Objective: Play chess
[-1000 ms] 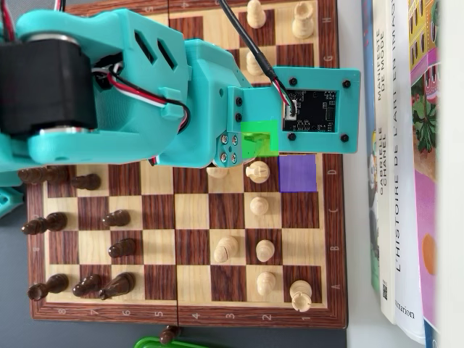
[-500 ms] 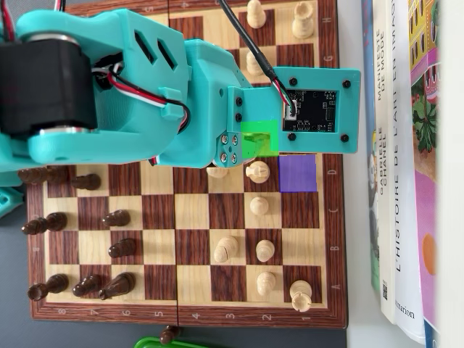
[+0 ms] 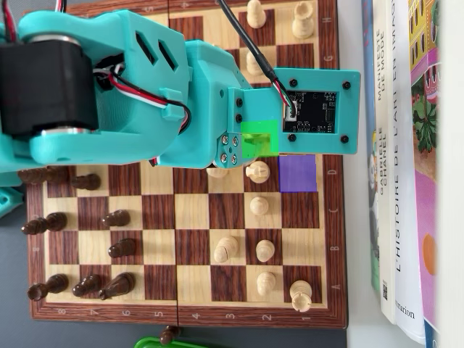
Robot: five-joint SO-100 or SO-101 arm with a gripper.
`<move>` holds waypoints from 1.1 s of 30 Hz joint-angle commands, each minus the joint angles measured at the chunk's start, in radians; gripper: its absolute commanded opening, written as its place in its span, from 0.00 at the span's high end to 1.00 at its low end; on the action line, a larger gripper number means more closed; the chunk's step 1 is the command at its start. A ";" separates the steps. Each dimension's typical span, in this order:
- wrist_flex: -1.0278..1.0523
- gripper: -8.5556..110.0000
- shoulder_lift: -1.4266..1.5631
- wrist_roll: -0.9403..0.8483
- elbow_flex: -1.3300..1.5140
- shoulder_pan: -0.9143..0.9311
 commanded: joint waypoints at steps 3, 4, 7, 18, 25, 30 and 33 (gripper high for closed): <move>-0.002 0.81 0.009 0.000 -0.049 0.008; -0.002 0.81 0.009 0.000 -0.049 0.008; -0.002 0.81 0.012 0.000 -0.052 0.009; -0.002 0.81 0.204 0.000 0.028 0.017; -0.005 0.81 0.342 0.000 0.092 0.028; -0.005 0.81 0.460 -0.002 0.161 0.057; -0.011 0.81 0.541 -0.002 0.235 0.072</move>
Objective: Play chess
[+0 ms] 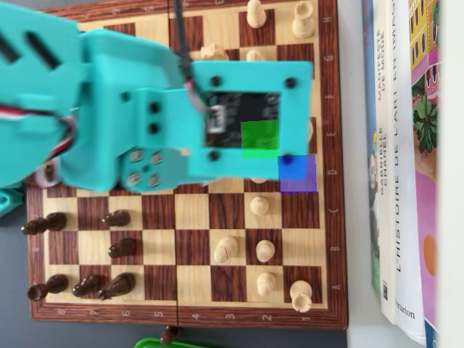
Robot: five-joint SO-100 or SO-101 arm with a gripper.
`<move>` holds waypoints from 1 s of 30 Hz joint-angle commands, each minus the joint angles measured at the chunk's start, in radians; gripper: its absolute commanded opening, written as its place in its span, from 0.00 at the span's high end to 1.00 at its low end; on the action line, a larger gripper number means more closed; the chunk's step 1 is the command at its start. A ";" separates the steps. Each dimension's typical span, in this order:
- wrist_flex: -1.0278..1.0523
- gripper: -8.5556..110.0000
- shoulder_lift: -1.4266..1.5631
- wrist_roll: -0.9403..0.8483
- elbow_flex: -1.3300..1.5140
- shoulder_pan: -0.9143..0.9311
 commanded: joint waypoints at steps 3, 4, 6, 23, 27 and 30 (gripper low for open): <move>-0.012 0.81 0.190 -0.003 0.098 0.041; -0.012 0.81 0.224 -0.012 0.126 0.048; -0.012 0.81 0.282 -0.057 0.175 0.067; -0.167 0.81 0.733 -0.193 0.617 0.121; -0.236 0.81 0.867 -0.196 0.761 0.120; -0.279 0.81 0.957 -0.233 0.845 0.106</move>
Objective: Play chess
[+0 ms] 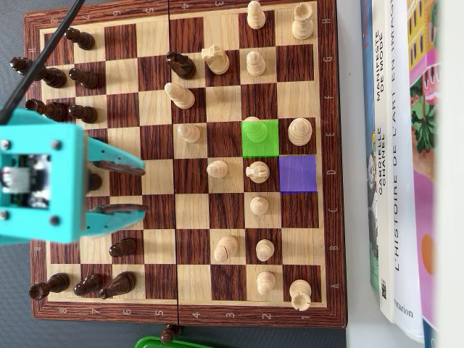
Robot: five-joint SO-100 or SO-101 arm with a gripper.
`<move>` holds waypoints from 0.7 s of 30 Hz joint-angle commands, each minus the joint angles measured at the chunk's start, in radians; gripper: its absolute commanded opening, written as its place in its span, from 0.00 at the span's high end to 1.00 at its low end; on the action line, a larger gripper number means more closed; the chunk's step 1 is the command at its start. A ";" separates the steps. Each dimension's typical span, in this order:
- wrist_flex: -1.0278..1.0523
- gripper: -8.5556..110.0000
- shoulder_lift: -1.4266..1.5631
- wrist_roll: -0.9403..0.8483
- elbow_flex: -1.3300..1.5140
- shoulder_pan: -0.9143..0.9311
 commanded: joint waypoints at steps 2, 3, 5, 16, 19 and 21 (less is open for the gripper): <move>-0.089 0.81 0.127 -0.040 0.083 -0.029; -0.109 0.81 0.150 -0.046 0.107 -0.040; -0.158 0.81 0.190 -0.052 0.158 -0.058; -0.370 0.81 0.411 -0.078 0.376 -0.081; -0.411 0.81 0.468 -0.078 0.422 -0.081; -0.448 0.81 0.503 -0.078 0.456 -0.083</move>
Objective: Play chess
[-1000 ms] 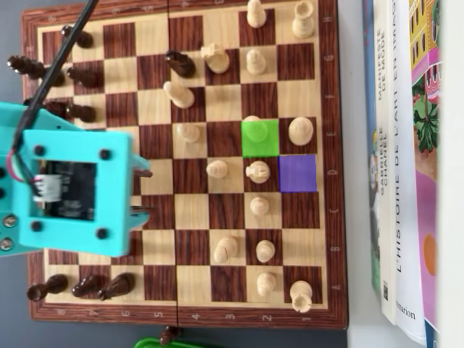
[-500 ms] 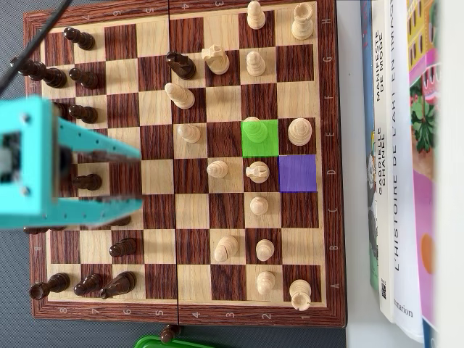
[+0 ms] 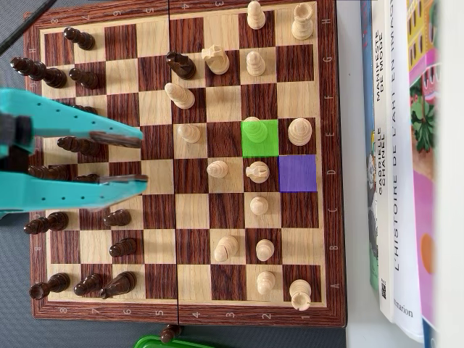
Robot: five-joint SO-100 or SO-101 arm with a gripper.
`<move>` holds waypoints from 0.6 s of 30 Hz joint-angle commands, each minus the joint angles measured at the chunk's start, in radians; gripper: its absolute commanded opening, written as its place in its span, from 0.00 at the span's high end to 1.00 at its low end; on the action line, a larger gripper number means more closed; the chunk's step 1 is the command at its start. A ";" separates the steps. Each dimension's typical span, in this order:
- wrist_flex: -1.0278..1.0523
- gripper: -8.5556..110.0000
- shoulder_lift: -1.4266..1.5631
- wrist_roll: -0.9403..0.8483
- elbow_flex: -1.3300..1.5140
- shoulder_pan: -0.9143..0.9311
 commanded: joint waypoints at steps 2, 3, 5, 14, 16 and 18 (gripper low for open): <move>-0.091 0.81 0.078 -0.005 0.043 -0.008; -0.109 0.81 0.092 -0.005 0.058 -0.015; -0.147 0.81 0.118 -0.005 0.091 -0.021; -0.321 0.81 0.199 -0.005 0.172 -0.031; -0.365 0.81 0.199 -0.005 0.173 -0.031; -0.417 0.81 0.199 -0.005 0.175 -0.031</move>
